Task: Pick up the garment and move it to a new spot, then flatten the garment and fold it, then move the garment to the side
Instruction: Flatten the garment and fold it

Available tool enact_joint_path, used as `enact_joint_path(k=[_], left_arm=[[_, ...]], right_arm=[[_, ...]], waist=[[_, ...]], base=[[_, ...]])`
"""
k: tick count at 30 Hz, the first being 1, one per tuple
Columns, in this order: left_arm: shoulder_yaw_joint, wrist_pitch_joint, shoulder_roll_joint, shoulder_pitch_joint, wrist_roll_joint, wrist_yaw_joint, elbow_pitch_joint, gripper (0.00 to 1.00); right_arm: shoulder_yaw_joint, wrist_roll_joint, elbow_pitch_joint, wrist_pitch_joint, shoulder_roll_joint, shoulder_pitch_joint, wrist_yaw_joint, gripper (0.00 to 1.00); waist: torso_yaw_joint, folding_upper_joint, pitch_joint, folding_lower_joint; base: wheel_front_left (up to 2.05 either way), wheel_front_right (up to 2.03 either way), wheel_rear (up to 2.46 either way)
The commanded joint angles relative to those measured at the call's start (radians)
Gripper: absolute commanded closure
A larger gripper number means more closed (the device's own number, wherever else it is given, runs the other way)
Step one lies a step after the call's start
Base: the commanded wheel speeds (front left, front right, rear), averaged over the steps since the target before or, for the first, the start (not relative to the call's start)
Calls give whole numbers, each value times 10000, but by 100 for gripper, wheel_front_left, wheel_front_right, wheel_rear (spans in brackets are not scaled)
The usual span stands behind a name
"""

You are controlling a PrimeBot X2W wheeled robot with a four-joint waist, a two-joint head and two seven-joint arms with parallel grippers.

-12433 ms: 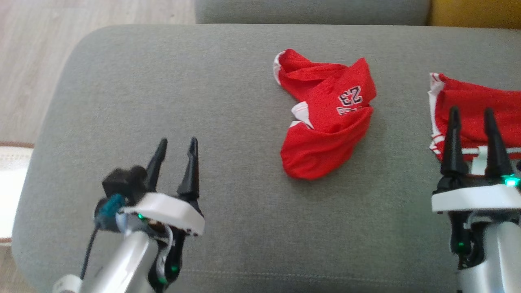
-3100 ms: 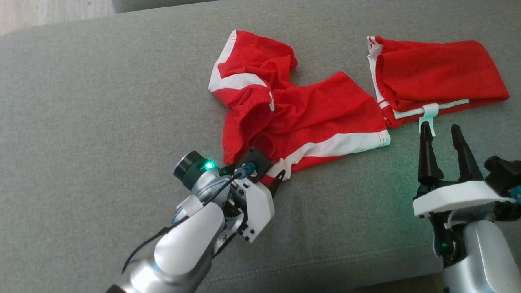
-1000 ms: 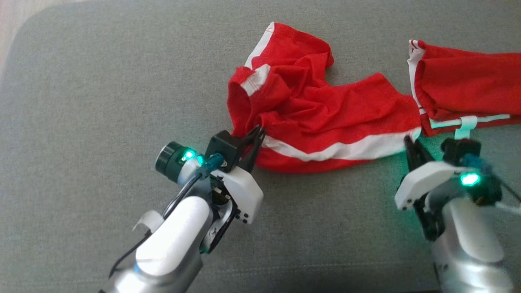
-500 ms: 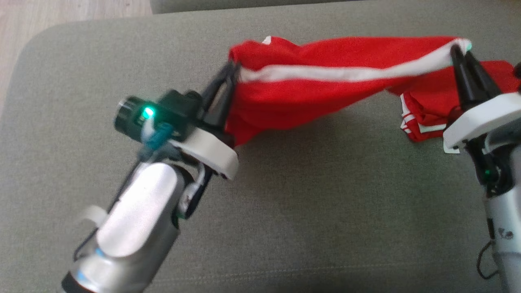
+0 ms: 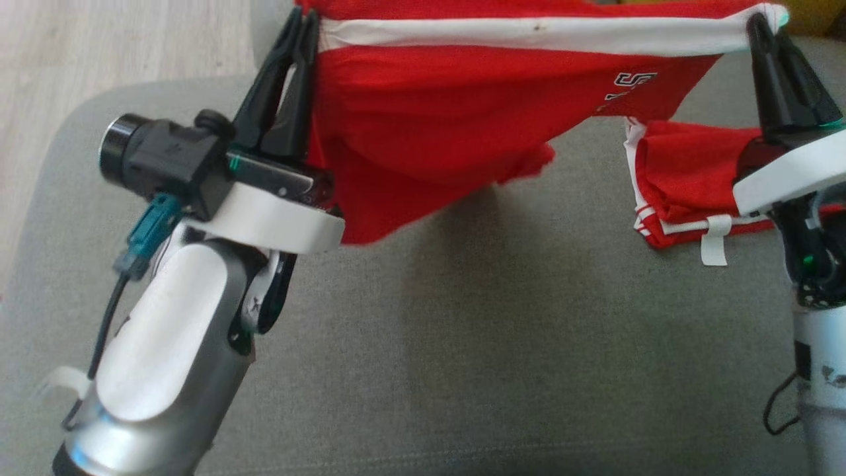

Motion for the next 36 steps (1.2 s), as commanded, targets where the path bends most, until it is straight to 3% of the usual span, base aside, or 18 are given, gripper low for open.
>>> enact_joint_path(k=[1, 13, 17, 21, 28, 32, 36], left_arm=[[492, -72, 322, -267, -79, 109, -403, 100], [859, 395, 845, 943, -452, 528, -1713, 100], [842, 805, 1130, 495, -593, 151, -1734, 100], [939, 1069, 1322, -878, -940, -654, -880, 100], [1459, 473, 1341, -5010, -1114, -1961, 2508, 100], [1811, -481, 1226, -7449, -891, -2231, 4620, 100], [2111, -913, 906, -8758, -680, -2277, 5880, 100]], right_arm=[[62, 102, -453, 94, 49, -211, 65, 100], [-1142, 524, -2406, 2240, 1502, 1291, 65, 100], [-1200, 320, -2549, 2500, 1634, 659, 65, 100], [-1083, 116, -1710, 2377, 1694, -1096, 65, 100], [-247, -1024, 1916, 325, 1442, -5872, 65, 100], [16, -1641, 4117, -1866, 1426, -8422, 65, 100], [126, -1930, 5849, -3729, 1550, -9813, 65, 100]], waist=[[-7, 0, -160, 0], [206, 0, -576, 0], [277, 0, -146, 0], [269, 0, 613, 0], [43, 0, 2133, 0], [-95, 0, 2785, 0], [-101, 0, 3229, 0]], base=[[0, 0, 0], [0, 0, 0], [0, 0, 0], [0, 0, 0], [0, 0, 0], [0, 0, 0], [0, 0, 0]])
